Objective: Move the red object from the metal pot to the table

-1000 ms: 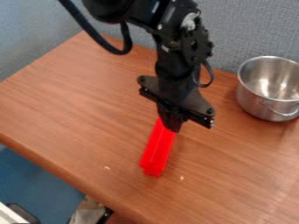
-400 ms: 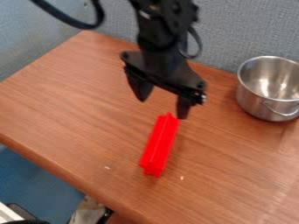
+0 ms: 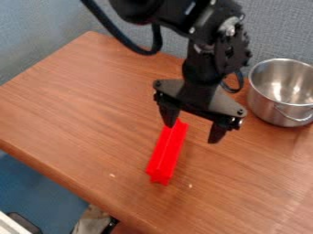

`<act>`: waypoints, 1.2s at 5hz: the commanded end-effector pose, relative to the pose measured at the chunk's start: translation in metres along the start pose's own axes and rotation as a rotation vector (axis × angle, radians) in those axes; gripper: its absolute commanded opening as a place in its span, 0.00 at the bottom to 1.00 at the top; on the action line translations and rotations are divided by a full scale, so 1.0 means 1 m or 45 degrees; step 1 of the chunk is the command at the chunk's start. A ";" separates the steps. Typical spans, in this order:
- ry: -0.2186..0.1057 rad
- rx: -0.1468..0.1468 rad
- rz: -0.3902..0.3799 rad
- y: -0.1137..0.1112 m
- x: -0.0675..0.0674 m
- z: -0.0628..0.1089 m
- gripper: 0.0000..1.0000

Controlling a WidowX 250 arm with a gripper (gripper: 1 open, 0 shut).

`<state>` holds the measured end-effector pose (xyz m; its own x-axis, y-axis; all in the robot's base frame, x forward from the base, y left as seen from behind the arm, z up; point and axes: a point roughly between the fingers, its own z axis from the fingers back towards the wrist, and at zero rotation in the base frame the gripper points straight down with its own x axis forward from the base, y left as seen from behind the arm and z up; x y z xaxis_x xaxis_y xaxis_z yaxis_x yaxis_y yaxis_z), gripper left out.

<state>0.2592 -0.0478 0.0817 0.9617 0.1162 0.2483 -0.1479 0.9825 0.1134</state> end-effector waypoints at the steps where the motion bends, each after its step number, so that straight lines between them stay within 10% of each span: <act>1: 0.038 0.009 0.004 0.012 -0.002 -0.009 1.00; 4: 0.186 -0.039 -0.237 0.028 0.001 -0.025 1.00; 6: 0.202 0.016 -0.336 0.044 -0.005 -0.073 1.00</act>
<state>0.2628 0.0013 0.0126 0.9912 -0.1246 0.0454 0.1161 0.9808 0.1569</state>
